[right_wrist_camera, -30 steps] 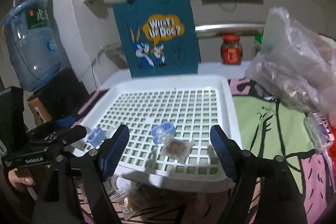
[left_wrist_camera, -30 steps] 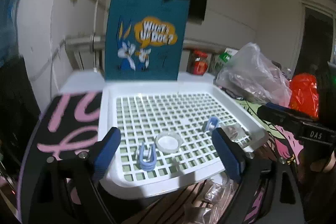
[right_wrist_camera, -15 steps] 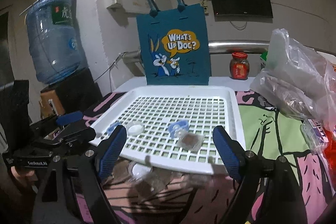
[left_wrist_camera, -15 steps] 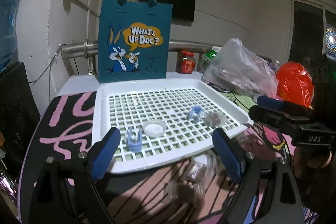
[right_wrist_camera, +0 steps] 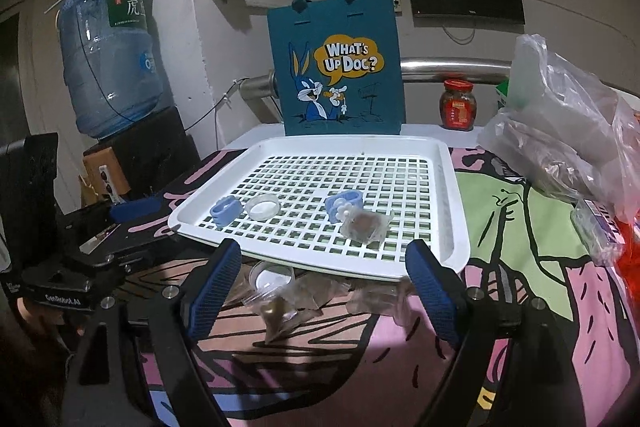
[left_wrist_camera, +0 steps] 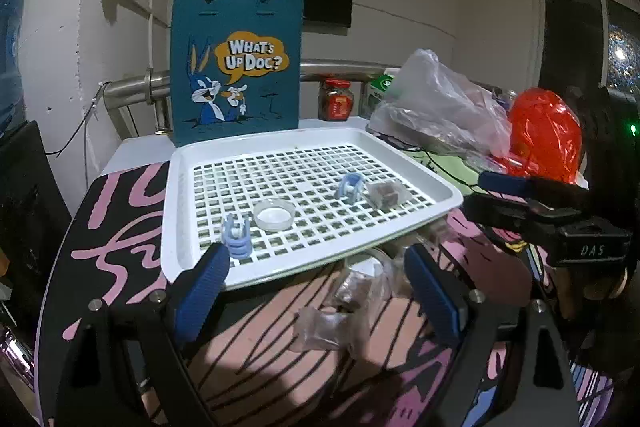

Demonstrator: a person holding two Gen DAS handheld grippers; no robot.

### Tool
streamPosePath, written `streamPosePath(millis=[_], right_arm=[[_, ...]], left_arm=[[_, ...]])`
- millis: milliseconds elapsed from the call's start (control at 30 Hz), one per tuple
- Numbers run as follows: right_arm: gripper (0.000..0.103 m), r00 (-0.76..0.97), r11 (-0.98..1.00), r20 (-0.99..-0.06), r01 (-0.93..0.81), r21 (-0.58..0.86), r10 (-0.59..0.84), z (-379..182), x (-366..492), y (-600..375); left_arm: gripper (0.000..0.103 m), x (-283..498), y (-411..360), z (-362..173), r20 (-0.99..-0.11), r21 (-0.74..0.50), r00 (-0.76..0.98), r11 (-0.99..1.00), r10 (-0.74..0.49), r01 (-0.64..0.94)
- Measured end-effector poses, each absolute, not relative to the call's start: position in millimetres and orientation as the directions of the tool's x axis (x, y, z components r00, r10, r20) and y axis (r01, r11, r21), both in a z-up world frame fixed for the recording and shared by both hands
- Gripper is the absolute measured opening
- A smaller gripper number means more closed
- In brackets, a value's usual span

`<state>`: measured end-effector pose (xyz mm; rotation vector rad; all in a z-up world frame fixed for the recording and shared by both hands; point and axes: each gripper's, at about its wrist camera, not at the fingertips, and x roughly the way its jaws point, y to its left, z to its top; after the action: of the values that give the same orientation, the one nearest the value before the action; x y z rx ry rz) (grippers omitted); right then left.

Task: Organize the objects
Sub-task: 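Withdraw both open grippers back from the tray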

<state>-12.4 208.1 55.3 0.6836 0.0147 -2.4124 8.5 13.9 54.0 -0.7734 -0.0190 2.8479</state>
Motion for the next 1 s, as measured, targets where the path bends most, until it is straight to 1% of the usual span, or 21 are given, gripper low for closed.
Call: streamPosePath(millis=[233,400,1000], right_arm=[[0.085,-0.665,-0.806,-0.490,0.574,0.146,-0.563,53.5,-7.7,210.3],[0.085,-0.663,-0.812,-0.506,0.565,0.145,-0.552,50.8,-6.7,214.9],[0.085,-0.639,-0.833,-0.575,0.533,0.148,-0.510,38.0,-10.7,222.2]], left_arm=[[0.090,11.5,19.0,50.2,-0.520,-0.053,-0.832,-0.979,0.195,-0.197],[0.090,9.6,16.4,47.9,-0.539,-0.069,-0.818,-0.979,0.198,-0.192],[0.090,12.2,24.5,39.9,-0.594,-0.075,-0.773,-0.972,0.222,-0.222]])
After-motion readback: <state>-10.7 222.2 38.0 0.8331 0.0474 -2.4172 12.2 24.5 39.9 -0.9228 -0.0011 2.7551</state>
